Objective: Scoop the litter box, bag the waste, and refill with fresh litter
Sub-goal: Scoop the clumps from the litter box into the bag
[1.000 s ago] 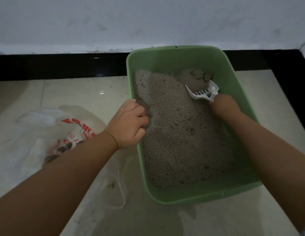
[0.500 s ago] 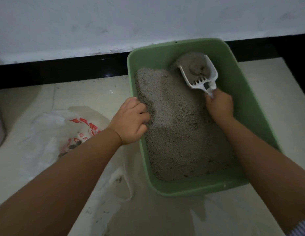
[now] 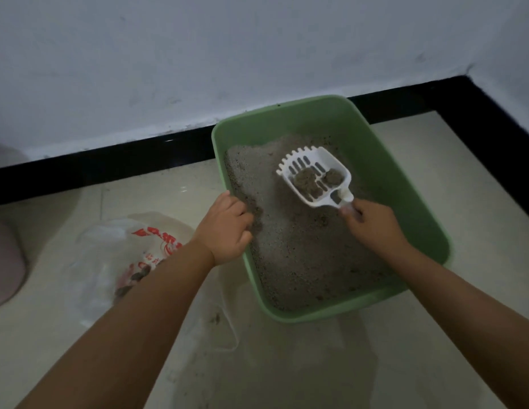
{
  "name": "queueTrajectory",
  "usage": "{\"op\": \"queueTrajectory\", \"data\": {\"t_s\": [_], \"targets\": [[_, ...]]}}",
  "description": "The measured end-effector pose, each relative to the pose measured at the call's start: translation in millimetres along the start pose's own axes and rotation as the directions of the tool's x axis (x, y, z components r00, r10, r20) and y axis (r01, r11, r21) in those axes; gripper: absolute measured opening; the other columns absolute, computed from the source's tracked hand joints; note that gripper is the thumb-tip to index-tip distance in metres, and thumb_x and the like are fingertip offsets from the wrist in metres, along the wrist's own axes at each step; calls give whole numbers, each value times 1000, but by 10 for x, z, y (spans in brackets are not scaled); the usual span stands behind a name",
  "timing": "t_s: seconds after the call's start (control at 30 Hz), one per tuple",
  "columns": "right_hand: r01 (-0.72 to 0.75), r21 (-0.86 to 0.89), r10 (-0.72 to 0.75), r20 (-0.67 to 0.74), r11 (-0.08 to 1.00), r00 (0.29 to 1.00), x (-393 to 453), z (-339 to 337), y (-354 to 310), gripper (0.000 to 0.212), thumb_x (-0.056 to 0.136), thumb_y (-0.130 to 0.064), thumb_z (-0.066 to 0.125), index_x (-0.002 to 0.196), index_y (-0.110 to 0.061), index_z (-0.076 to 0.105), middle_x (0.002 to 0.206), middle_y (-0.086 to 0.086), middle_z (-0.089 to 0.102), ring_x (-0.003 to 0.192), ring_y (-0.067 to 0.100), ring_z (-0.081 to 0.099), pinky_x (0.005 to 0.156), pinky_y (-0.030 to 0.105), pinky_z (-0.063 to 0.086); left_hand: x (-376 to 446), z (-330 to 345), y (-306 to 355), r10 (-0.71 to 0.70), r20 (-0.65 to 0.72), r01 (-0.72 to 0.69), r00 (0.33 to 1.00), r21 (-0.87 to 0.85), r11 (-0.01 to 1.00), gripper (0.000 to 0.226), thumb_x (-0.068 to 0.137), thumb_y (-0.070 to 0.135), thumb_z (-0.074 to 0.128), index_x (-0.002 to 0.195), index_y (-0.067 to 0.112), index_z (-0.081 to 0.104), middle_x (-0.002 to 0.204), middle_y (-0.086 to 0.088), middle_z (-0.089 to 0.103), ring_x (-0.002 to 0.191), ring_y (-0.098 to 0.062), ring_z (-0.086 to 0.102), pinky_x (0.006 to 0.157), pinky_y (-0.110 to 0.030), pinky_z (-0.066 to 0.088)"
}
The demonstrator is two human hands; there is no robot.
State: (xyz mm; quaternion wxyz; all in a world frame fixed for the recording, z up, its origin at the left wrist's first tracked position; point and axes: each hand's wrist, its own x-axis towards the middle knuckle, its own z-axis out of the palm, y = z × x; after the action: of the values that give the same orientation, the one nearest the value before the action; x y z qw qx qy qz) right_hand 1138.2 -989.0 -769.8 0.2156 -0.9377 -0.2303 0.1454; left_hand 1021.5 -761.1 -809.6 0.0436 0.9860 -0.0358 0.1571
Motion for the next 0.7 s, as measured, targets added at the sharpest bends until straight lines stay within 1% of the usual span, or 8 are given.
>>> {"op": "queueTrajectory", "data": {"t_s": [0.07,0.1,0.23,0.3,0.4,0.5,0.57,0.7], "targets": [[46,-73,-44,25,996,999,-103,6,-23,32,96,-23,45,89,3,61,77,18,61,78,30,57,62,32,37,-84,-7,51,6,4,-6,1000,-44,999,30,72,20,36,57,6,57,57,-9,52,71,-21,42,91,-37,28],[50,-86,-48,32,995,998,-152,17,-19,32,96,-24,45,88,3,61,74,17,59,75,29,56,61,31,34,-126,-14,80,13,5,-12,1000,-74,997,31,75,20,36,59,5,58,59,-10,53,73,-19,36,90,-37,28],[-10,-42,10,6,999,1000,-306,24,0,32,96,-21,46,69,-3,43,51,-1,33,64,22,42,46,22,22,-268,-91,199,35,50,-29,998,-115,993,36,82,25,38,69,2,63,73,-13,62,84,-21,41,91,-36,28],[-20,-37,21,41,999,999,-341,47,1,33,95,-22,47,67,-4,42,51,-2,32,62,21,40,47,19,20,-332,-118,230,30,110,-18,994,-100,995,43,88,29,36,78,2,68,85,-14,68,96,-24,49,94,-37,27],[-87,13,87,27,996,996,-337,43,-37,42,96,-23,45,57,-11,36,52,-2,33,52,16,35,47,22,21,-404,-212,289,14,224,4,975,-79,997,69,100,39,13,91,4,71,99,-12,71,108,-25,52,96,-33,29],[-94,19,94,-3,995,996,-326,17,-75,46,96,-24,44,53,-17,29,51,-1,32,55,20,36,47,24,20,-422,-308,309,34,268,-24,963,-41,999,74,100,40,7,91,6,73,99,-9,72,103,-26,65,95,-30,36],[-72,-11,71,-24,997,997,-329,4,-93,44,96,-24,45,55,-16,32,51,-3,33,62,22,39,47,21,21,-425,-333,294,54,266,-48,963,-30,998,69,100,39,14,87,6,74,95,-8,73,98,-27,68,88,-31,50],[-25,-56,24,-5,998,1000,-343,-25,-157,40,96,-24,46,58,-16,37,53,-5,34,63,21,42,46,20,22,-423,-365,279,62,286,-64,956,-3,998,62,98,37,23,86,6,74,95,-10,73,98,-29,68,76,-43,56]]}}
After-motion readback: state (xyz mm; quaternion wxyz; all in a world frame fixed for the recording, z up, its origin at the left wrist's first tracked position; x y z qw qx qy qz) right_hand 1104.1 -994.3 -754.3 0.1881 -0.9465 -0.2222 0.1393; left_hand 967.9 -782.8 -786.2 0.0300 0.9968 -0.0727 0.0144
